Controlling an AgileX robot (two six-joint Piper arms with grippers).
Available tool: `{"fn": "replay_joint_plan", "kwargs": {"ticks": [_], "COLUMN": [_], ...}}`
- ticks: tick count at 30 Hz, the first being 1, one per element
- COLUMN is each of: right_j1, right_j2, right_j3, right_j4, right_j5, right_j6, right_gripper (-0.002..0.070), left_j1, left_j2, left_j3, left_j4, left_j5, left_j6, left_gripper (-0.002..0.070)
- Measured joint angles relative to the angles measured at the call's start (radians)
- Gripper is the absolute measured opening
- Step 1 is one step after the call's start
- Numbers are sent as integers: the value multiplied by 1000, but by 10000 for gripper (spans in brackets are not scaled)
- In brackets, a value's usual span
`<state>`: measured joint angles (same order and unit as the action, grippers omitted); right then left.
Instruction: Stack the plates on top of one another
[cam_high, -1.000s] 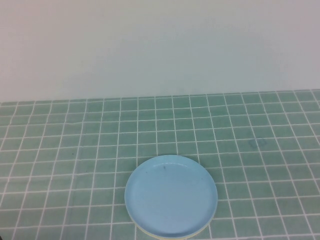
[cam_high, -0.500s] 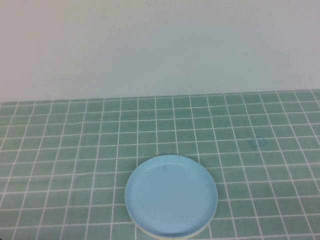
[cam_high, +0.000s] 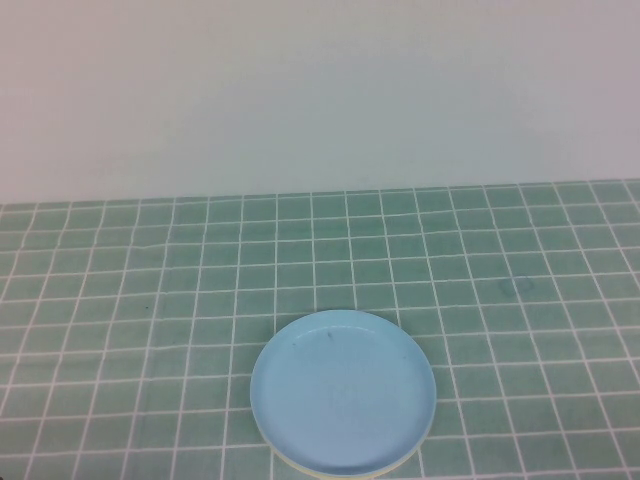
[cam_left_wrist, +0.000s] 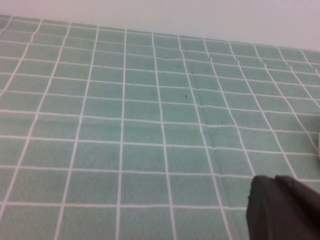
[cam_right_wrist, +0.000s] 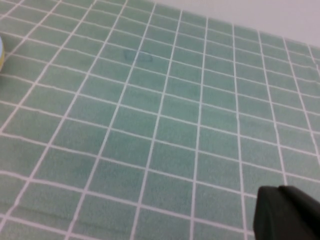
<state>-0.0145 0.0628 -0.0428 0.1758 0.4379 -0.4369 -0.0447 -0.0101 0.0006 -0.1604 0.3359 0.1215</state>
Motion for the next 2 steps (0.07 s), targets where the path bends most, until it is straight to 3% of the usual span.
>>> {"fn": "replay_joint_plan", "kwargs": {"ticks": [2], "right_j1": [0], "right_j2": [0], "right_j3": [0], "right_j4": [0], "right_j5": [-2], "right_j6": [0], "right_gripper": [-2], "left_j1": [0], "left_j2": [0], "left_j3": [0], "left_j4": [0], "left_j5": [0], "left_j6": [0], "left_gripper": [-1]}}
